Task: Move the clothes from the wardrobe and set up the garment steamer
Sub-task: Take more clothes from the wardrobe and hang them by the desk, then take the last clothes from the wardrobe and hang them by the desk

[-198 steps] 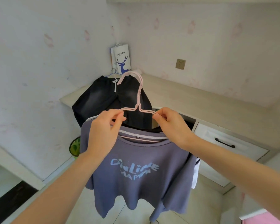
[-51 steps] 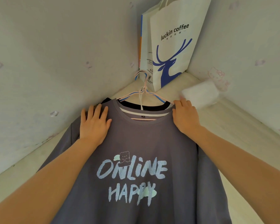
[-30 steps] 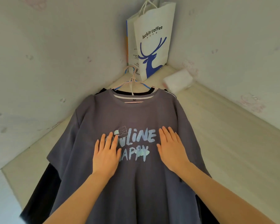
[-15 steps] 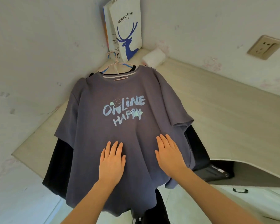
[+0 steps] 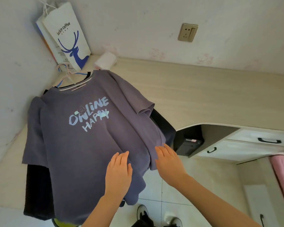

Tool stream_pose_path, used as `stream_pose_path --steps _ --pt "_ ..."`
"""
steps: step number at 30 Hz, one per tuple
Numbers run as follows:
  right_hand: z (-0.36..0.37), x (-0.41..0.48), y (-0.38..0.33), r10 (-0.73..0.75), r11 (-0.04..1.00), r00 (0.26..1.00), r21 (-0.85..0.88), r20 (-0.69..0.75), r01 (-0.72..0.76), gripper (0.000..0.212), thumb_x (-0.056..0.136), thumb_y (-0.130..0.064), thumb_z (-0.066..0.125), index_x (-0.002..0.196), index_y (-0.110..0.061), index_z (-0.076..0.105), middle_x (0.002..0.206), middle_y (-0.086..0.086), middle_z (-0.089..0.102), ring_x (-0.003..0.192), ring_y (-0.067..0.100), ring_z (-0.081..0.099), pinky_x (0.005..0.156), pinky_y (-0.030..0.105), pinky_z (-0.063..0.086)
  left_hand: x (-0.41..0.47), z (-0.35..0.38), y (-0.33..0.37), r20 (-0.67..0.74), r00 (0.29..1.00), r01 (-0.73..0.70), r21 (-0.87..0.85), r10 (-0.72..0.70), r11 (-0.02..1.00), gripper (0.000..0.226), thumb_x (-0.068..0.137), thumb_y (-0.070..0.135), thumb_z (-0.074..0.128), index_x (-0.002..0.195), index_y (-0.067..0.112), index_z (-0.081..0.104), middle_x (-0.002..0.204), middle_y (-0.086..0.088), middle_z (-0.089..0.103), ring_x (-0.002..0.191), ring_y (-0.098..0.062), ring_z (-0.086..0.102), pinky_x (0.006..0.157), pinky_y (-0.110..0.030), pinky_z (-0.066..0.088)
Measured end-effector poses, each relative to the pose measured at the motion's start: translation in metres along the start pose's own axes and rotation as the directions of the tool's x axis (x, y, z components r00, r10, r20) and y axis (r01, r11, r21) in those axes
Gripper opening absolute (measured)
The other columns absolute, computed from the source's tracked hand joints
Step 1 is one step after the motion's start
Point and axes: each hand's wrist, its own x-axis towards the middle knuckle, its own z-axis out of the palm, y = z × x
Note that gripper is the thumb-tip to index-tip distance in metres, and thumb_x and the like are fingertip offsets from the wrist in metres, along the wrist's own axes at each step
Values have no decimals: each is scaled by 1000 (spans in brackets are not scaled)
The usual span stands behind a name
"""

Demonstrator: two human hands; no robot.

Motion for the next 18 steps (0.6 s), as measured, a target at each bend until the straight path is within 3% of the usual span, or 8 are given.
stream_pose_path --steps 4,6,8,11,13,16,18 --pt "-7 -36 15 92 996 993 -15 -70 -93 60 69 -37 81 122 -17 62 122 4 65 114 26 61 101 37 38 6 4 37 -10 971 -239 35 239 971 42 78 19 74 118 11 64 109 -2 68 108 -25 62 83 -35 55" --pt "0 -55 26 127 991 990 45 -67 -124 56 90 -34 61 140 -15 42 145 7 44 136 28 38 112 38 24 6 8 58 4 948 -318 35 318 947 41 78 18 73 117 12 63 109 -1 67 108 -24 62 82 -34 54" --pt "11 -74 41 203 976 974 99 -100 -193 55 100 -33 41 148 -14 24 156 7 24 144 26 18 117 36 12 2 14 78 30 924 -382 31 381 924 41 78 17 74 118 12 63 110 0 67 109 -24 61 82 -35 54" --pt "17 -111 62 321 941 942 143 -99 -306 55 101 -34 36 149 -13 20 158 9 18 146 27 13 117 38 10 -9 23 110 84 893 -445 29 441 895 42 80 19 72 120 14 63 112 1 67 112 -23 60 88 -36 53" --pt "20 -138 77 376 922 921 138 -101 -361 55 99 -32 43 147 -10 28 155 12 26 143 30 22 115 42 18 -20 31 134 119 874 -477 21 472 878 42 81 20 71 121 15 62 114 1 67 114 -22 60 92 -36 52" --pt "32 -183 100 476 876 868 155 -138 -456 55 82 -32 70 128 -6 56 133 13 57 125 31 52 99 43 46 -43 45 174 147 828 -547 -3 541 837 42 81 21 70 121 15 62 116 1 66 114 -21 59 94 -35 49" --pt "41 -215 112 516 854 843 171 -150 -492 56 77 -32 74 124 -6 59 126 12 61 120 30 56 96 41 49 -63 55 200 162 794 -591 -25 586 807 42 82 21 70 122 14 61 117 0 65 113 -20 59 95 -35 48"
